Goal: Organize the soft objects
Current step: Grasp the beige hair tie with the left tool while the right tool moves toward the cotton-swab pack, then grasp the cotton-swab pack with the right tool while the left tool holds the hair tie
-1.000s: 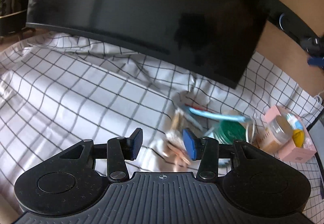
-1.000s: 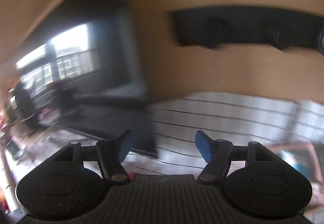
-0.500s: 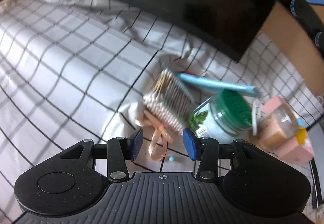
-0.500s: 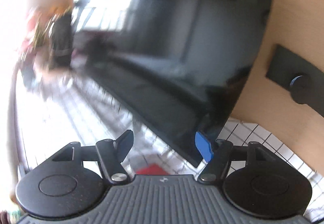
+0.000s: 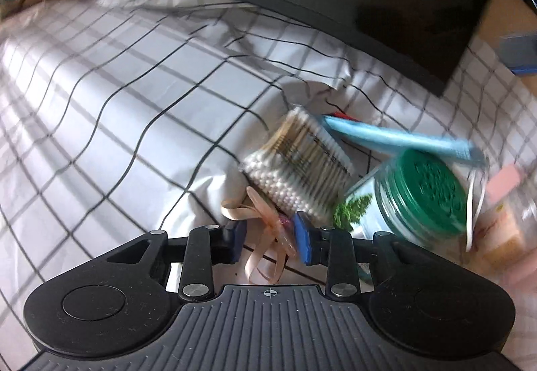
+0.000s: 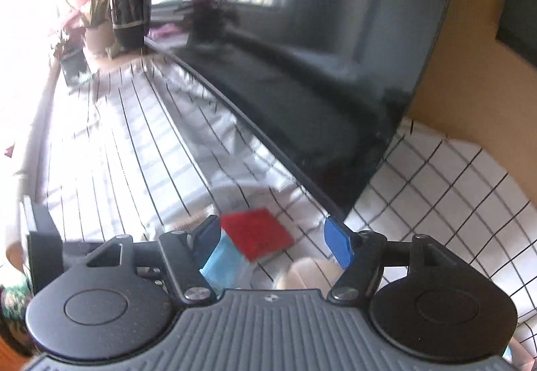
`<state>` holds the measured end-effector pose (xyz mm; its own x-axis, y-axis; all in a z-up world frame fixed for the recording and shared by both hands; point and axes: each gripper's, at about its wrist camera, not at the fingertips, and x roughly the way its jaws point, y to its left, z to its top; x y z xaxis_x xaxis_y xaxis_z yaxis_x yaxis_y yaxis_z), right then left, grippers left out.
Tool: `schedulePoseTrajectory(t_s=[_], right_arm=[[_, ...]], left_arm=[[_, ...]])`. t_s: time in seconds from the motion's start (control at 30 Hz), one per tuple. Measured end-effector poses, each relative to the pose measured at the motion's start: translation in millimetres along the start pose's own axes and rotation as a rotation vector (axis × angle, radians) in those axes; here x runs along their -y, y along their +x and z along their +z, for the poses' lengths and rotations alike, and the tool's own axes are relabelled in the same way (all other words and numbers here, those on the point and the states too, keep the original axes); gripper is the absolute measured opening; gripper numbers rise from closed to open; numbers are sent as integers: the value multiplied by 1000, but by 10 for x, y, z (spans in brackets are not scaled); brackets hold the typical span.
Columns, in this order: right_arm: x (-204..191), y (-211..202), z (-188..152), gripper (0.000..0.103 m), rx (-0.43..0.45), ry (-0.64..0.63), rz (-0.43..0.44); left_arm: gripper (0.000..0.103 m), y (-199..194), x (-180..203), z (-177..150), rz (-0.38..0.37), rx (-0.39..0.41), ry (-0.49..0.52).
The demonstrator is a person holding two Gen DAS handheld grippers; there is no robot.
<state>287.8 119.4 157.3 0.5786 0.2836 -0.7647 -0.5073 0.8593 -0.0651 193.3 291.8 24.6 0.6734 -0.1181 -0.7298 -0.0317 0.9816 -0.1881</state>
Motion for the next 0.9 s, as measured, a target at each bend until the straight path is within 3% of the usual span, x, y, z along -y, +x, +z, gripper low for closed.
schedulePoseTrajectory(t_s=[0.03, 0.07, 0.2, 0.33, 0.5, 0.73, 0.83, 0.9], right_arm=[[30, 50, -2, 69, -23, 12, -4], [56, 86, 14, 69, -43, 27, -8], [112, 264, 127, 69, -151, 101, -19], [37, 501, 295, 69, -229, 196, 34], [-540, 681, 404, 69, -226, -41, 85], [-1248, 778, 107, 69, -309, -444, 217], [-1358, 972, 40, 69, -381, -488, 207], [-1373, 1188, 35, 69, -441, -501, 145]], left_arm=[[25, 3, 33, -22, 8, 8, 32], [22, 4, 59, -49, 9, 13, 57], [20, 0, 89, -95, -3, 38, 96], [16, -60, -47, -137, -36, 56, 30], [17, -257, -271, -175, -72, 91, -38], [17, -544, -673, -154, -70, 185, -175], [17, -580, -833, -123, -68, 190, -229], [17, -596, -904, -123, -70, 187, -248]])
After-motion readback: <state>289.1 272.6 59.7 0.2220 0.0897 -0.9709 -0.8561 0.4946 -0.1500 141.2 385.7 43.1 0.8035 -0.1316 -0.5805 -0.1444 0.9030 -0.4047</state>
